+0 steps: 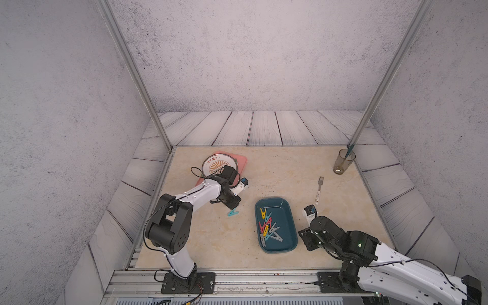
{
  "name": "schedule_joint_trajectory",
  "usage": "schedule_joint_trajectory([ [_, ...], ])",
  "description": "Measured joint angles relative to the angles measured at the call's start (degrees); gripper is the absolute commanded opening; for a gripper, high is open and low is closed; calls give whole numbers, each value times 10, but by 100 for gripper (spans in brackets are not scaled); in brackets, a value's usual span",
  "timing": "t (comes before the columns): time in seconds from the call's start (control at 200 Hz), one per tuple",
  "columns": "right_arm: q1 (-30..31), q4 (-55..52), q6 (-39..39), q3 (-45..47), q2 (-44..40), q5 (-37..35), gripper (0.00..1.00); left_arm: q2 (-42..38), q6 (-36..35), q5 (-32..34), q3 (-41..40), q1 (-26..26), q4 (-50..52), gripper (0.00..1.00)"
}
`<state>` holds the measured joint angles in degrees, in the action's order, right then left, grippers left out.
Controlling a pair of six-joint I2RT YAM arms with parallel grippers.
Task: Take the clothespins out of the storage box
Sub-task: Place the clothespin at the center of the board, then pick up the clothespin from the storage box.
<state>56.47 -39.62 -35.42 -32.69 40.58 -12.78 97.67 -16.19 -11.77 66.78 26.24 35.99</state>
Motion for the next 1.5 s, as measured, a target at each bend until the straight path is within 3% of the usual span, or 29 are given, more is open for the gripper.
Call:
schedule_joint_trajectory([
  [0.13, 0, 0, 0, 0, 0, -3, 35, -25, 25, 0, 55, 27, 17, 31],
  [0.385, 0, 0, -2, 0, 0, -7, 36, -32, 85, 6, 113, 126, 41, 34],
  [0.771, 0, 0, -10, 3, -5, -9, 36, 62, 193, 25, 133, 221, 32, 33],
  [1.241, 0, 5, -19, 5, -9, -8, 35, 136, 327, 103, 145, 231, -25, 30],
  [1.501, 0, 7, -21, 7, -11, -8, 35, 179, 362, 115, 155, 231, -32, 30],
])
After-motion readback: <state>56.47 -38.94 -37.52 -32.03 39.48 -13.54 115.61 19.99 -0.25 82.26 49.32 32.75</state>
